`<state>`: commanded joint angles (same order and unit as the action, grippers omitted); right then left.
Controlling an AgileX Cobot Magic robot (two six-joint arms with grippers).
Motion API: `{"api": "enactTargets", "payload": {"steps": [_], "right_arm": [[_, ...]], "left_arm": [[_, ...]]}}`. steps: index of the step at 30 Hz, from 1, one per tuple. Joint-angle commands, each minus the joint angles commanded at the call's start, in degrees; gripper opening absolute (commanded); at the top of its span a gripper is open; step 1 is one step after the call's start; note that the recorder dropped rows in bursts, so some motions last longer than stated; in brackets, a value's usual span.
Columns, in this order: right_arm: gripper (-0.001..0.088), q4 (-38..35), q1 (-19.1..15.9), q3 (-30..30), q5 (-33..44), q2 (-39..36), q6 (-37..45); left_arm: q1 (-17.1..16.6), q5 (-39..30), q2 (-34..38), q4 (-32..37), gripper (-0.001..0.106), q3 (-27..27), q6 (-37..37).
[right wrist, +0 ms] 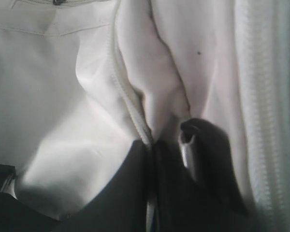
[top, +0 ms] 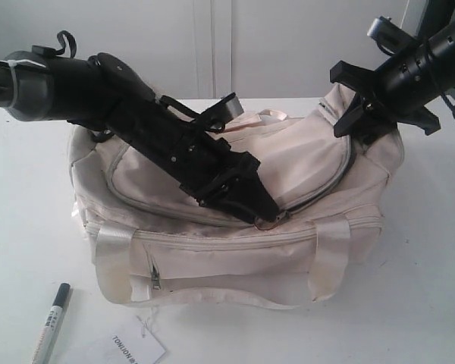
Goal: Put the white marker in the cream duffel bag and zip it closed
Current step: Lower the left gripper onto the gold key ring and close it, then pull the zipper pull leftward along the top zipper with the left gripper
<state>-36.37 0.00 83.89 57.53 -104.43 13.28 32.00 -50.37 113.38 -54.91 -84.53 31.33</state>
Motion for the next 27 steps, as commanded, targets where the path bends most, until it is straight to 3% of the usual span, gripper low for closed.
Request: {"api": "enactTargets", "payload": {"steps": [4,11,16,18,25,27], "right_arm": [[0.0,0.0,0.0,0.0,0.0,0.0,0.0],[0.0,0.0,0.0,0.0,0.0,0.0,0.0],[0.0,0.0,0.0,0.0,-0.1,0.0,0.0],[0.0,0.0,0.0,0.0,-0.2,0.0,0.0],[0.0,0.0,0.0,0.0,-0.2,0.0,0.0],[0.0,0.0,0.0,0.0,-0.3,0.0,0.0]], "left_arm": [[0.0,1.4,0.0,6.6,0.051,0.0,-6.2],[0.1,2.6,0.0,5.3,0.06,0.0,-6.0],[0.1,2.8,1.0,5.7,0.06,0.0,-6.0],[0.1,2.5,1.4,5.7,0.052,0.0,-6.0],[0.1,2.4,1.5,5.7,0.0,-0.1,-6.0],[0.1,2.6,1.1,5.3,0.0,-0.1,-5.9]]}}
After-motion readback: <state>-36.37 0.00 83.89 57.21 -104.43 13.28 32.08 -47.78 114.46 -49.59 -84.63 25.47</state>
